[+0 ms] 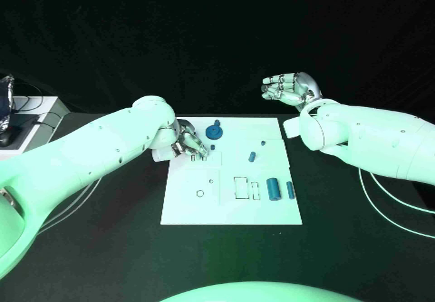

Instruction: Assemble the parts on the task board

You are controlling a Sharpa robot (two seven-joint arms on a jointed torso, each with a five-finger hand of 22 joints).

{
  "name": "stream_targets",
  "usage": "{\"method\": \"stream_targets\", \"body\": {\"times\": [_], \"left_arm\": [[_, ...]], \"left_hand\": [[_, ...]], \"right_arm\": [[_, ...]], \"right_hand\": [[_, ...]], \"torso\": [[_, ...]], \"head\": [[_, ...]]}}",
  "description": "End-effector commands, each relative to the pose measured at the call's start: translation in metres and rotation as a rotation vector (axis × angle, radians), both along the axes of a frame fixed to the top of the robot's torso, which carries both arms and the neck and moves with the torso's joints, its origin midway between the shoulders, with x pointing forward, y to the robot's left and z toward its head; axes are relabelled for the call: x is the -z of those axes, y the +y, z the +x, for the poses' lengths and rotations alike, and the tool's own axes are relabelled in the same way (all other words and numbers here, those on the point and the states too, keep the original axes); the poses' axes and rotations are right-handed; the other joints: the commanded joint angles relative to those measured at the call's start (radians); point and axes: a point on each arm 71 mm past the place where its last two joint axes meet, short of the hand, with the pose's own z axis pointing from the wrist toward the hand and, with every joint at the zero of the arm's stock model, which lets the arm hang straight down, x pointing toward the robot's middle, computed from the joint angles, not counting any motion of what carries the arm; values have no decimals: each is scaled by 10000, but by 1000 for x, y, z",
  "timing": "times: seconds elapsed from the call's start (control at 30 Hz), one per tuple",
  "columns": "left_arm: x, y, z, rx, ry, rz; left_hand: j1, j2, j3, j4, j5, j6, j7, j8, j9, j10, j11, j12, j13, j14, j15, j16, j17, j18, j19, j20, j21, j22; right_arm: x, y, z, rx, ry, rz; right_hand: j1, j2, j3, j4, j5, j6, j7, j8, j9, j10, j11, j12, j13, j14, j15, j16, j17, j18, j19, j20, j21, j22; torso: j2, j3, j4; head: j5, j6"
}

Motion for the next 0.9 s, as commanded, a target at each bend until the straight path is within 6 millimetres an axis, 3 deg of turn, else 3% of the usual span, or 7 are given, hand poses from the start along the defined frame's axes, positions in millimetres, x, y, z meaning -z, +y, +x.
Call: {"method": "stream_targets", "body": {"times": [0.03, 0.33, 0.77, 0.9], "left_arm": [[3, 2, 0, -205, -90, 1], [3, 2, 0, -255, 50, -248], [2, 7, -5, -422, 461, -1148], [1, 12, -8, -530, 789, -1726]], "left_hand": [[240, 28, 517, -593, 49, -35, 71, -117, -49, -75, 42, 41, 9, 812, 103, -42, 1839, 132, -28, 56, -69, -19], [776, 291, 1366, -1131, 148, 49, 262, -440, -115, -245, 187, 22, -72, 811, 234, -26, 1850, 138, -36, 165, -65, -1], [679, 406, 1772, -1222, 141, 112, 277, -593, -151, -406, 215, -140, -352, 796, 270, -41, 1808, 161, -104, 199, -98, -67], [569, 402, 1938, -1304, 183, 177, 220, -625, -141, -421, 166, -181, -478, 819, 235, -7, 1873, 162, -100, 192, -84, -47]], "right_arm": [[0, 2, 0, -271, -49, -58], [2, 3, -1, -333, 18, -57], [2, 6, -4, -605, 12, -262], [2, 11, -8, -1034, -121, -764]], "right_hand": [[-91, -19, -37, -6, 40, -45, 556, -47, -12, -12, 31, -43, -13, -17, 37, -33, -11, -46, -77, -10, -60, -10], [-104, -12, -47, -2, 37, -48, 563, -55, -20, -21, 37, -44, -13, -40, 45, -57, -28, -53, -105, -9, -63, -34], [-109, -4, -50, -2, 36, -46, 565, -58, -26, -23, 40, -43, -13, -51, 50, -70, -39, -58, -121, -9, -65, -51], [118, 15, 35, -261, -246, 178, 465, 8, -50, 165, -46, 2, -1, 201, -20, -5, -91, -24, -84, -17, -42, -200]], "torso": [[-8, 4, 6], [-4, 7, -8], [8, -1, -2], [6, 1, -1]], "head": [[15, -5], [28, 6], [1, 38], [-7, 49]]}}
